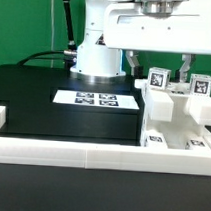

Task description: Assemble chair

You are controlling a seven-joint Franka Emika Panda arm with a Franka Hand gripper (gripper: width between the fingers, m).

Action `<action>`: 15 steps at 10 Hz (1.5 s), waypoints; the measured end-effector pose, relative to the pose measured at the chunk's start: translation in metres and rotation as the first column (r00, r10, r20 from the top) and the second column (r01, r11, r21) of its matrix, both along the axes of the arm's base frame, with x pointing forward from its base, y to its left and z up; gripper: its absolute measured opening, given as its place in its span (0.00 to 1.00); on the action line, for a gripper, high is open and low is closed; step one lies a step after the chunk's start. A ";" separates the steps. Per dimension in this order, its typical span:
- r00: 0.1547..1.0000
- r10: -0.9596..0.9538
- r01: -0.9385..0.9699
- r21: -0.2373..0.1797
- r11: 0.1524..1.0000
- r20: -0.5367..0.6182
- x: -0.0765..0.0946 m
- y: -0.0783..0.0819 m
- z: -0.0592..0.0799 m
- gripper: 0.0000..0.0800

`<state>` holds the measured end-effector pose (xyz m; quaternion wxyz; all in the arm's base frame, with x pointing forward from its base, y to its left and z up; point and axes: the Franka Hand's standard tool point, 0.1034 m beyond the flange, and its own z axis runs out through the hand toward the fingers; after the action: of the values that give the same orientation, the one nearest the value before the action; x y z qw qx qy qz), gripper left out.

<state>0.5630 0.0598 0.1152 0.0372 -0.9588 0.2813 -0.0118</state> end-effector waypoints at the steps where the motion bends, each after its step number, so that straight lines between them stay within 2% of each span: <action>1: 0.997 0.083 -0.083 -0.019 0.996 0.003 0.000 0.001 0.000 0.81; 3: 0.995 0.101 -0.101 -0.023 0.995 0.004 0.000 0.002 0.000 0.78; 5: 0.995 0.101 -0.101 -0.023 0.995 0.004 0.000 0.002 0.000 0.36; 9: 0.996 0.084 -0.084 -0.022 0.996 0.003 0.000 0.002 0.000 0.36; 12: 0.996 -0.093 0.093 -0.009 0.996 -0.005 -0.001 0.003 0.000 0.36; 15: 0.955 -0.297 0.297 0.000 0.955 -0.018 -0.001 0.005 0.000 0.36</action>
Offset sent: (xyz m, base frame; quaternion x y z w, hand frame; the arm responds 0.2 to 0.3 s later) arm 0.0000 0.0000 0.0000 0.0000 0.0000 0.0000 1.0000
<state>0.5624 0.0644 0.1150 0.0337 -0.9056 0.4227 -0.0084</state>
